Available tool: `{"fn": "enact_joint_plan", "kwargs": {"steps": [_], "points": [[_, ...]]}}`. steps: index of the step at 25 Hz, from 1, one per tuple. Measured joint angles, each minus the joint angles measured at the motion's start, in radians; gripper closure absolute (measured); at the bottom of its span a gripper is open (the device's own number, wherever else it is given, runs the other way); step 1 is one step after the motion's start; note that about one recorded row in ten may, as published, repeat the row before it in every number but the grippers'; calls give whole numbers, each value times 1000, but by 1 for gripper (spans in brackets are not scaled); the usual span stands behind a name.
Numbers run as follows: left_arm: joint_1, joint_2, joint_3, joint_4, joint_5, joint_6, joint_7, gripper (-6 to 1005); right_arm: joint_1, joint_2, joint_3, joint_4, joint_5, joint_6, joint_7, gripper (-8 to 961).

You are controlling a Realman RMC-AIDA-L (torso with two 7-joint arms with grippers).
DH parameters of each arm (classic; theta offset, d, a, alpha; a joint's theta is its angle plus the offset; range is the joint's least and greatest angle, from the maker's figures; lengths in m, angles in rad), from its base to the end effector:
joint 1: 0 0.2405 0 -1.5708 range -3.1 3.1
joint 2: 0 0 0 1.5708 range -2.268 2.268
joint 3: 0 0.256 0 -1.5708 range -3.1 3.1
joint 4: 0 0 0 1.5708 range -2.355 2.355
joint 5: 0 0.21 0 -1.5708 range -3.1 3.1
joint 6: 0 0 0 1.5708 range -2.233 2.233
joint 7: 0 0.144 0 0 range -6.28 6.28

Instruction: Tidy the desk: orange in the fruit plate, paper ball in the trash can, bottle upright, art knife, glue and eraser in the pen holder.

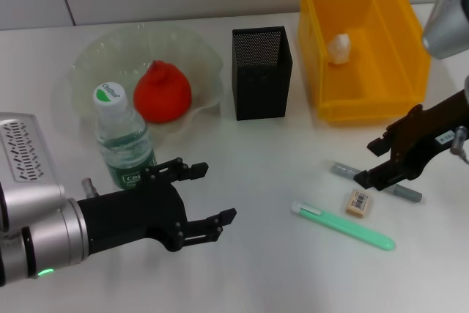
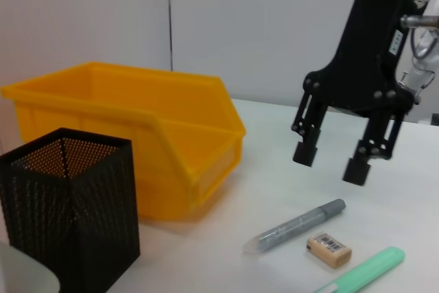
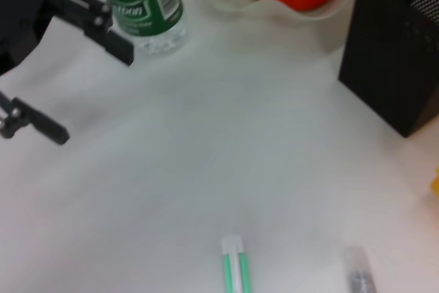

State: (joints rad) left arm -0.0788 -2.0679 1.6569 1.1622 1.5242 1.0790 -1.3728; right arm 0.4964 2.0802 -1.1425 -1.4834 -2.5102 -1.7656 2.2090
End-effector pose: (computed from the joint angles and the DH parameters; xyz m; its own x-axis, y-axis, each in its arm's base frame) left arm -0.2264 0.2642 -0.0622 0.9010 0.1564 0.4046 0.2775 -0.9247 -0.2606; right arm 0.2032 0.3268 0.0485 0.8304 -0.5254 0.1856 -0.4568 -0.8326 -0.3132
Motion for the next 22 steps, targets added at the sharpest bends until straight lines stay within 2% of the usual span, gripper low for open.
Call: {"fn": "enact_joint_plan", "kwargs": {"steps": [13, 22], "points": [[7, 0, -14, -17, -4, 4, 35, 197, 47, 2, -170, 3, -34, 12, 106, 436], [-3, -1, -14, -18, -4, 4, 35, 197, 113, 2, -271, 54, -72, 16, 169, 438]]}}
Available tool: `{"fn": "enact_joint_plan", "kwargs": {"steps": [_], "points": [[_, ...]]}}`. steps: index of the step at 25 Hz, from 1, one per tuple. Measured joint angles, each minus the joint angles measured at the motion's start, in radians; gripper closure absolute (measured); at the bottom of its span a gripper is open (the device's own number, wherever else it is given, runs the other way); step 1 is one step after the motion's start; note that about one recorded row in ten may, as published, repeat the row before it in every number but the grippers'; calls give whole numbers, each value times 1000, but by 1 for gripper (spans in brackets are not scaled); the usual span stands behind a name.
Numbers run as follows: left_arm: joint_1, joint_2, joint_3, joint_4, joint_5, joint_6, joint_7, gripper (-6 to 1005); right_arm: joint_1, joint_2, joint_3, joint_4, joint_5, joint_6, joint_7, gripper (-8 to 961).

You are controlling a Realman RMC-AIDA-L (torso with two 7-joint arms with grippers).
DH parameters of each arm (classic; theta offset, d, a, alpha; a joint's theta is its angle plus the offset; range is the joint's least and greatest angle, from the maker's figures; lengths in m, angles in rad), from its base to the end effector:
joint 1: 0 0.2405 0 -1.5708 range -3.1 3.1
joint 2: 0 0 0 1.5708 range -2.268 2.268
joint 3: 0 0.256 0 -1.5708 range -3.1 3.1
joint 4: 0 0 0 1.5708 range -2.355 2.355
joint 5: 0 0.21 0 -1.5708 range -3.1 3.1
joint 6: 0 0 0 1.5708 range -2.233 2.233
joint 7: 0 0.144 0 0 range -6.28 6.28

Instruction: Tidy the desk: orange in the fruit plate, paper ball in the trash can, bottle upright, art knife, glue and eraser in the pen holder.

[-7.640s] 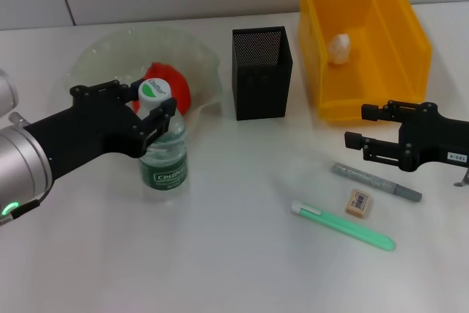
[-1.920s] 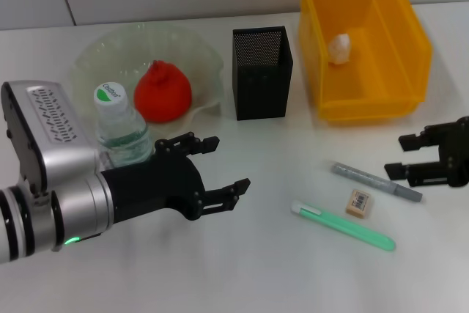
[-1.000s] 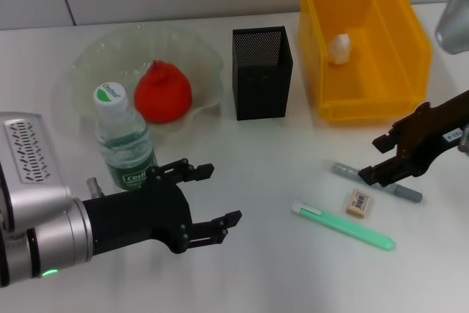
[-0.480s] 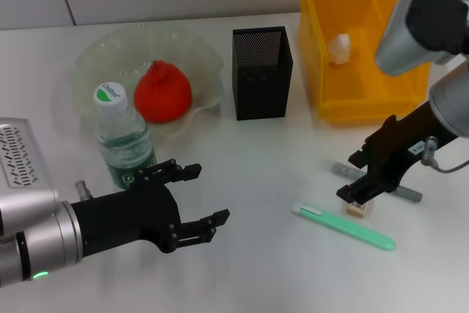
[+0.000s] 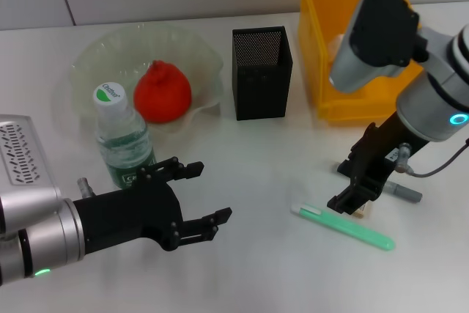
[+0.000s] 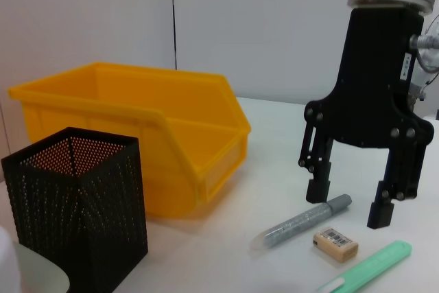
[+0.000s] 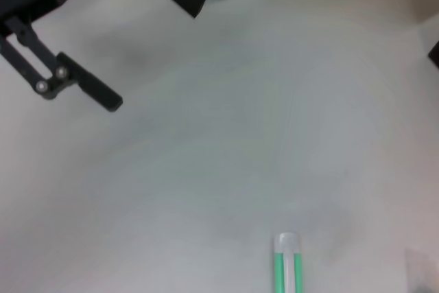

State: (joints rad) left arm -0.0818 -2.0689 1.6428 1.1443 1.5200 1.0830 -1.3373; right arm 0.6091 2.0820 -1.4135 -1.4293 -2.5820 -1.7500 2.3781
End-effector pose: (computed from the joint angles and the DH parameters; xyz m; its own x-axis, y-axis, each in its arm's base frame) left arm -0.2304 0.2652 -0.0613 0.9058 0.1398 0.4000 0.2641 -0.9245 -0.2750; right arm 0.1671 0.3303 0.0022 0.8006 -0.4578 0.3866 -0.3762 -0.8862 -0.2704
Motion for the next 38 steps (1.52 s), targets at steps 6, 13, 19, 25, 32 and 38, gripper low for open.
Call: {"fn": "enact_joint_plan", "kwargs": {"steps": [6, 13, 19, 25, 32, 38], "points": [[-5, 0, 0, 0, 0, 0, 1, 197, 75, 0, -17, 106, -17, -7, 14, 439], [-13, -1, 0, -3, 0, 0, 15, 197, 116, 0, -29, 154, -29, 1, 10, 441], [-15, 0, 0, -5, 0, 0, 15, 197, 129, 0, -32, 171, -29, 11, 9, 443], [-14, 0, 3, -4, 0, 3, 15, 197, 144, 0, -56, 212, -29, 30, 8, 444], [-12, 0, 0, -3, 0, 13, 15, 197, 143, 2, -67, 213, -23, 43, 9, 446], [-14, -1, 6, -7, 0, 16, 15, 197, 143, 4, -74, 245, -22, 84, 13, 492]]}}
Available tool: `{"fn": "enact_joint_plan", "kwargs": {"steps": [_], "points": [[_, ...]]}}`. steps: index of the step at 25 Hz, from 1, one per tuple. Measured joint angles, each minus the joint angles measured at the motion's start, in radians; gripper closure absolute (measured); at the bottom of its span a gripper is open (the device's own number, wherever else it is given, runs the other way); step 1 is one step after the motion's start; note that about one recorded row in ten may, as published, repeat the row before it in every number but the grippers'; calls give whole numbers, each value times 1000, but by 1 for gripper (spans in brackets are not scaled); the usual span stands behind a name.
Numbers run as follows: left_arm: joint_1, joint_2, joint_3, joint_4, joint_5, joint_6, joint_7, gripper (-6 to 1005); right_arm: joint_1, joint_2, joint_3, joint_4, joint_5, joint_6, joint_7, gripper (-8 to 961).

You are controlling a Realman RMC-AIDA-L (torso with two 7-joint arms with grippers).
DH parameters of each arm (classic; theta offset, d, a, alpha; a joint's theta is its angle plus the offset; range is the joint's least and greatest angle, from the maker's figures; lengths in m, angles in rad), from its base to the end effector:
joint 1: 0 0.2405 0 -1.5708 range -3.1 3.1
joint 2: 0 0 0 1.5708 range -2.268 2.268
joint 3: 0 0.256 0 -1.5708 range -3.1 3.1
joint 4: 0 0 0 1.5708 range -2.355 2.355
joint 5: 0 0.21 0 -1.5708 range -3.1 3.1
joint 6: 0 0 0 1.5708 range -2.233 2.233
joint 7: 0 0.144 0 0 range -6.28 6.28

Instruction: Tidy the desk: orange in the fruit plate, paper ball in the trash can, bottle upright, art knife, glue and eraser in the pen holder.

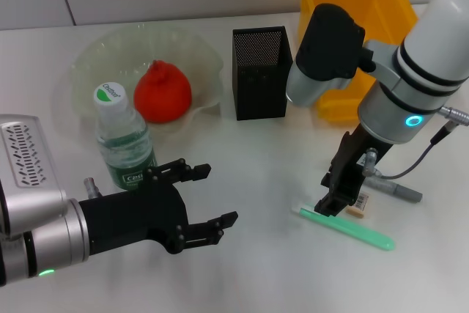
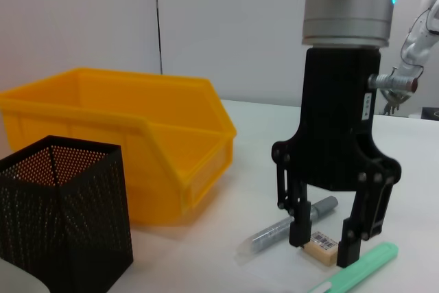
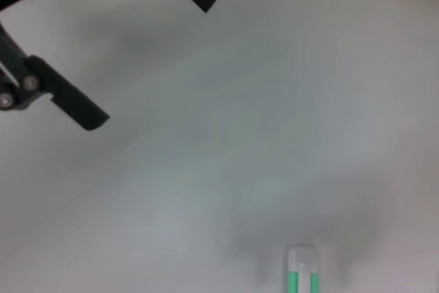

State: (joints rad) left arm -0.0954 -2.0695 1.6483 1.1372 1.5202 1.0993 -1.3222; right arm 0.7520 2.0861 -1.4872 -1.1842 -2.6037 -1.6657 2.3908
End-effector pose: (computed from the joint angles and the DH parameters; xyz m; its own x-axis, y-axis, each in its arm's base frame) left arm -0.2266 0.2648 -0.0638 0.9099 0.1186 0.3976 0.2355 -0.9365 -0.2597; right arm 0.1635 0.3462 -0.0322 0.7644 -0.4251 0.4847 -0.3594 -0.9051 -0.2272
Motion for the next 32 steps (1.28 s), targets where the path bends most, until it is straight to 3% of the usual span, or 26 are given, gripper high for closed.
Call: {"fn": "enact_joint_plan", "kwargs": {"steps": [20, 32], "points": [[-1, -1, -5, -1, -3, 2, 9, 197, 3, 2, -105, 29, 5, 95, 43, 499], [-1, -1, -5, -2, -3, 2, 12, 197, 12, 2, -108, 62, 30, 113, 43, 505]]}}
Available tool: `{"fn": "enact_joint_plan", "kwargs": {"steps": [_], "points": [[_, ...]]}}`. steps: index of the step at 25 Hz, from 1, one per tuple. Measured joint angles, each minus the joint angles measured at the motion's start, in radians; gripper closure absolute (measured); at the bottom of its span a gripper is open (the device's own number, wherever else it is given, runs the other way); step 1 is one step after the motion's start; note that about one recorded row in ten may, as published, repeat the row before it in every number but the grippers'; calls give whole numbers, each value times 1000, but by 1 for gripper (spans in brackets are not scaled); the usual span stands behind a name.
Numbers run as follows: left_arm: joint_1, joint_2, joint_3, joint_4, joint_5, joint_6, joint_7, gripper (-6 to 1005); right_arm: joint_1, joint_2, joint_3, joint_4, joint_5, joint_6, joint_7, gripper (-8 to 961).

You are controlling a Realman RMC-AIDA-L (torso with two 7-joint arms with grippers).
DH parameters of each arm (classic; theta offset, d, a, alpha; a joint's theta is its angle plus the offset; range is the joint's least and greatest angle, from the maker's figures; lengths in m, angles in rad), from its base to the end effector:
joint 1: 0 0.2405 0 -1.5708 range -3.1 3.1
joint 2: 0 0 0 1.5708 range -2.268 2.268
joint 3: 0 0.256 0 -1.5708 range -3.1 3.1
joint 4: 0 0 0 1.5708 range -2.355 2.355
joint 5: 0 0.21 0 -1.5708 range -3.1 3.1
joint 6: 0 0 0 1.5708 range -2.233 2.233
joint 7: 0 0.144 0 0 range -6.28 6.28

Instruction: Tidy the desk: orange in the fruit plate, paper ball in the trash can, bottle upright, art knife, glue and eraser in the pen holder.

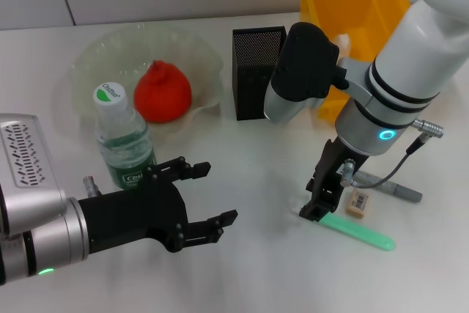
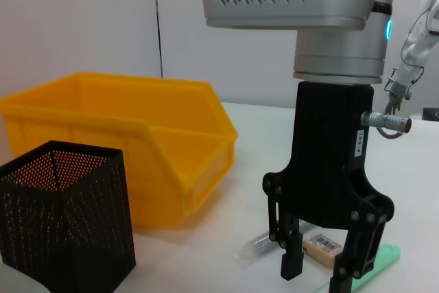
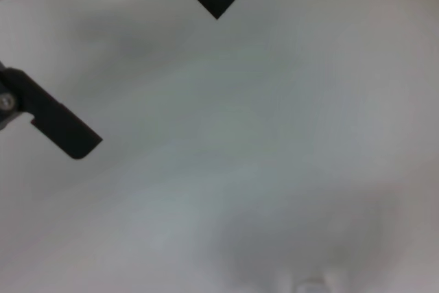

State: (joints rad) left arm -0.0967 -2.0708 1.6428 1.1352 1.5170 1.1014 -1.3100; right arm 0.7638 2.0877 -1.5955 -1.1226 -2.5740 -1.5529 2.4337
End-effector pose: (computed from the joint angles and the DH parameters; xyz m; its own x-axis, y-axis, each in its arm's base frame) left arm -0.2264 0.2656 -0.0631 0.9103 0.1087 0.3994 0.2285 -0.9365 -0.2660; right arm 0.1637 0.3464 -0.0559 0.7703 -0.4079 0.4901 -0.3329 -0.9128 -0.2365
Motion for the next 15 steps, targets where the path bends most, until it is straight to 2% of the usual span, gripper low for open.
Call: {"fn": "enact_joint_plan", "kwargs": {"steps": [15], "points": [[-1, 0, 0, 0, 0, 0, 0, 197, 2, 0, 2, 15, 14, -6, 1, 512]]}}
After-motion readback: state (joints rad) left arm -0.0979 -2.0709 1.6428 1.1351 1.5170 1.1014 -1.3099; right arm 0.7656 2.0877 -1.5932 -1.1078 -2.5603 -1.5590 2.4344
